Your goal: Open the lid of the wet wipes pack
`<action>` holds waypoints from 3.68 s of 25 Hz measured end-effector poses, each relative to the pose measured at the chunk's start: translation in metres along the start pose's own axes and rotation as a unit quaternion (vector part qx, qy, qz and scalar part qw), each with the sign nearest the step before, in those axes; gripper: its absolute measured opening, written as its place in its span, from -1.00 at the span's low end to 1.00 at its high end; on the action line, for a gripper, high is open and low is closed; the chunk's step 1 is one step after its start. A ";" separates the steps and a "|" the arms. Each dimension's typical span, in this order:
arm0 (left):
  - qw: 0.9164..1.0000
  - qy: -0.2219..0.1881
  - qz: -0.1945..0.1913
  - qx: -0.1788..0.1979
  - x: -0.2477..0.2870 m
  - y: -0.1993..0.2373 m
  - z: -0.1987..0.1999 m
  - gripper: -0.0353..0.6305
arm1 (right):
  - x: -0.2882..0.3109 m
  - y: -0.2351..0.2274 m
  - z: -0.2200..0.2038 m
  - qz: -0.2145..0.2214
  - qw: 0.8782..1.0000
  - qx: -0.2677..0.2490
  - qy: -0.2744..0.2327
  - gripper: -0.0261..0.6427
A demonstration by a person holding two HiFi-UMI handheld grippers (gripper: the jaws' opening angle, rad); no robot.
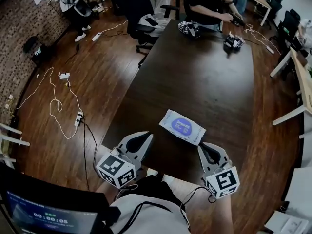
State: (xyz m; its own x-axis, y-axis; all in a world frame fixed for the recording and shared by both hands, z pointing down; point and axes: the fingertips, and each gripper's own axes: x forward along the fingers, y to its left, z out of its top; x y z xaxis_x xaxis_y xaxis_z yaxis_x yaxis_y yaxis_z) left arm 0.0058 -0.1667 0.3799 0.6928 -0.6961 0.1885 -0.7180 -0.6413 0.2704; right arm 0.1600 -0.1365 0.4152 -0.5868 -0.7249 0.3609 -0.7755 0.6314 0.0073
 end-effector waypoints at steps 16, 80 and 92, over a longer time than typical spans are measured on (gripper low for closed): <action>0.985 0.170 -0.021 -0.029 0.131 0.057 -0.140 -0.90 | 0.145 -0.029 -0.103 0.049 0.975 -0.101 0.190 -0.68; 0.951 0.303 -0.055 0.026 0.153 0.053 -0.223 -0.90 | 0.175 -0.045 -0.171 0.221 0.892 -0.004 0.395 0.11; 0.953 0.297 -0.055 0.036 0.152 0.050 -0.222 -0.90 | 0.173 -0.045 -0.160 0.278 0.876 0.098 0.381 0.09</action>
State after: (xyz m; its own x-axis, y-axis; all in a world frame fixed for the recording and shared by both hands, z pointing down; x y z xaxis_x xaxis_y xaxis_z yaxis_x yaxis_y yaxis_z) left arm 0.0898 -0.2327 0.6315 0.6649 -0.3320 0.6691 -0.6270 -0.7348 0.2585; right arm 0.1308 -0.2455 0.6268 -0.6186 0.1230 0.7761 -0.4878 0.7142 -0.5020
